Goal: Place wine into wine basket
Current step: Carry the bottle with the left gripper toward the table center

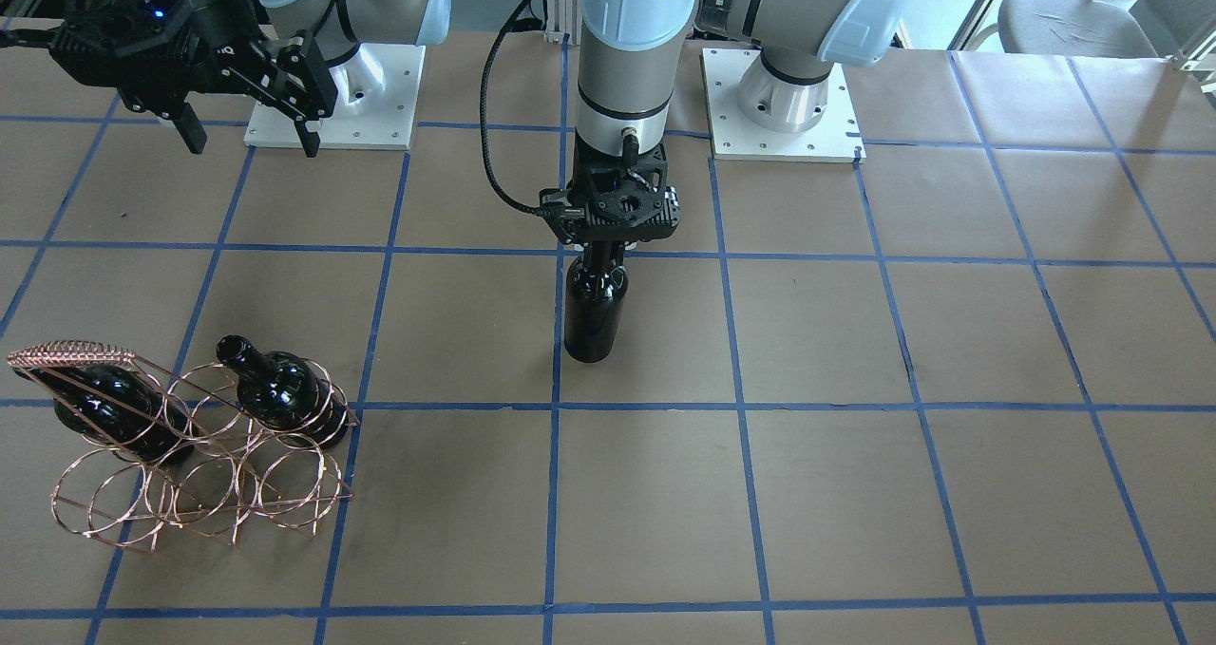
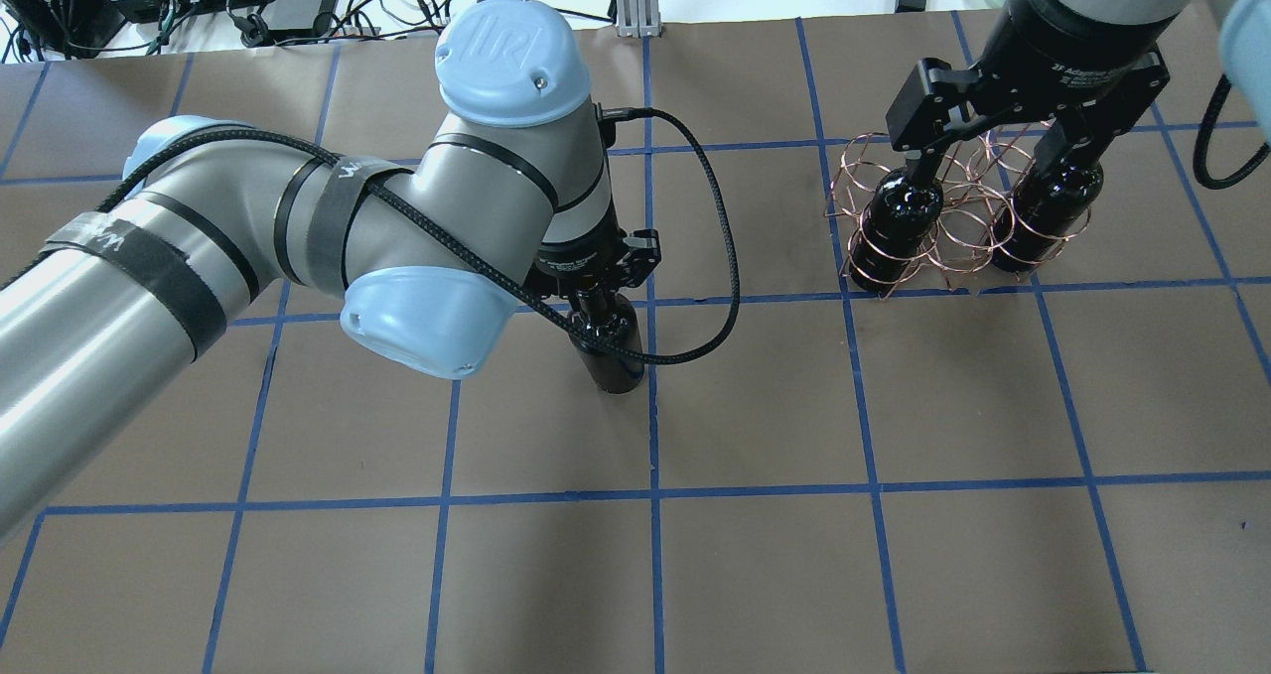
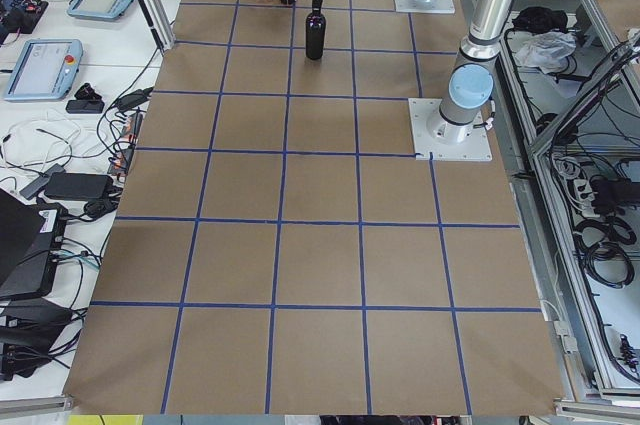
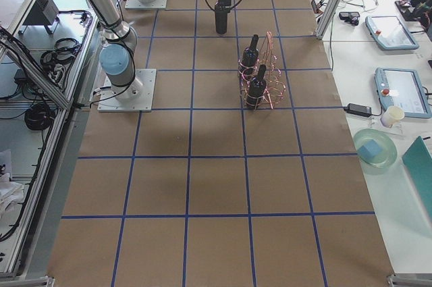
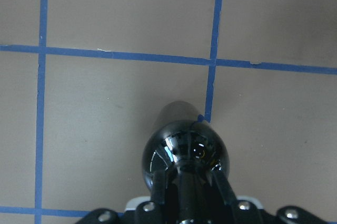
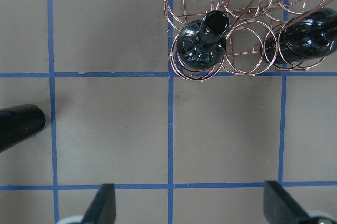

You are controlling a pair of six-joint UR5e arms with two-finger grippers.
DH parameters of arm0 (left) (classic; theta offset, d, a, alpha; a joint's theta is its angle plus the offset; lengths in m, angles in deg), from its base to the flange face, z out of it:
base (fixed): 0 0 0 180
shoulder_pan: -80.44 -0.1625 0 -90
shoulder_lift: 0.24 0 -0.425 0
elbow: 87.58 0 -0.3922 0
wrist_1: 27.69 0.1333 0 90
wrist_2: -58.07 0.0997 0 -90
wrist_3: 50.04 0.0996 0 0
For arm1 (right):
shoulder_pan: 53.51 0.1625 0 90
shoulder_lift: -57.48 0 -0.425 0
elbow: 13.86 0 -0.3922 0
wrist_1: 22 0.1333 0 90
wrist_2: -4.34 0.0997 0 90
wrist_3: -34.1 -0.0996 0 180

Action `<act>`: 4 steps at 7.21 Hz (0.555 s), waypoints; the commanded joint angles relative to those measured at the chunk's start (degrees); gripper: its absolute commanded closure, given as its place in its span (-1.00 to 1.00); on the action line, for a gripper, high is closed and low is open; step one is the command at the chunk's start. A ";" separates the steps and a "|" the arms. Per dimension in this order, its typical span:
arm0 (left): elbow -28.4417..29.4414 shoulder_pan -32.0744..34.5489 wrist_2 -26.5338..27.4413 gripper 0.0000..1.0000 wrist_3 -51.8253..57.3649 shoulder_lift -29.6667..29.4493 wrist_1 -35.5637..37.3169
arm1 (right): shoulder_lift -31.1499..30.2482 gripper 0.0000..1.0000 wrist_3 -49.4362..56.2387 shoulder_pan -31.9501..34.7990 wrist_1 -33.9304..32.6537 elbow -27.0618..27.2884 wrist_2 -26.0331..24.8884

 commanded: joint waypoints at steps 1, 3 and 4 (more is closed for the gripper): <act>-0.03 0.31 -0.08 1.00 0.32 0.13 -0.61 | -0.06 -1.00 0.00 0.00 0.00 0.00 -0.01; -0.03 0.32 -0.08 1.00 0.41 -0.31 -0.79 | 0.03 -1.00 0.00 0.00 0.00 0.00 -0.01; -0.03 0.32 -0.08 0.52 0.58 -0.22 -1.40 | -0.06 -1.00 0.00 0.00 0.00 0.00 -0.01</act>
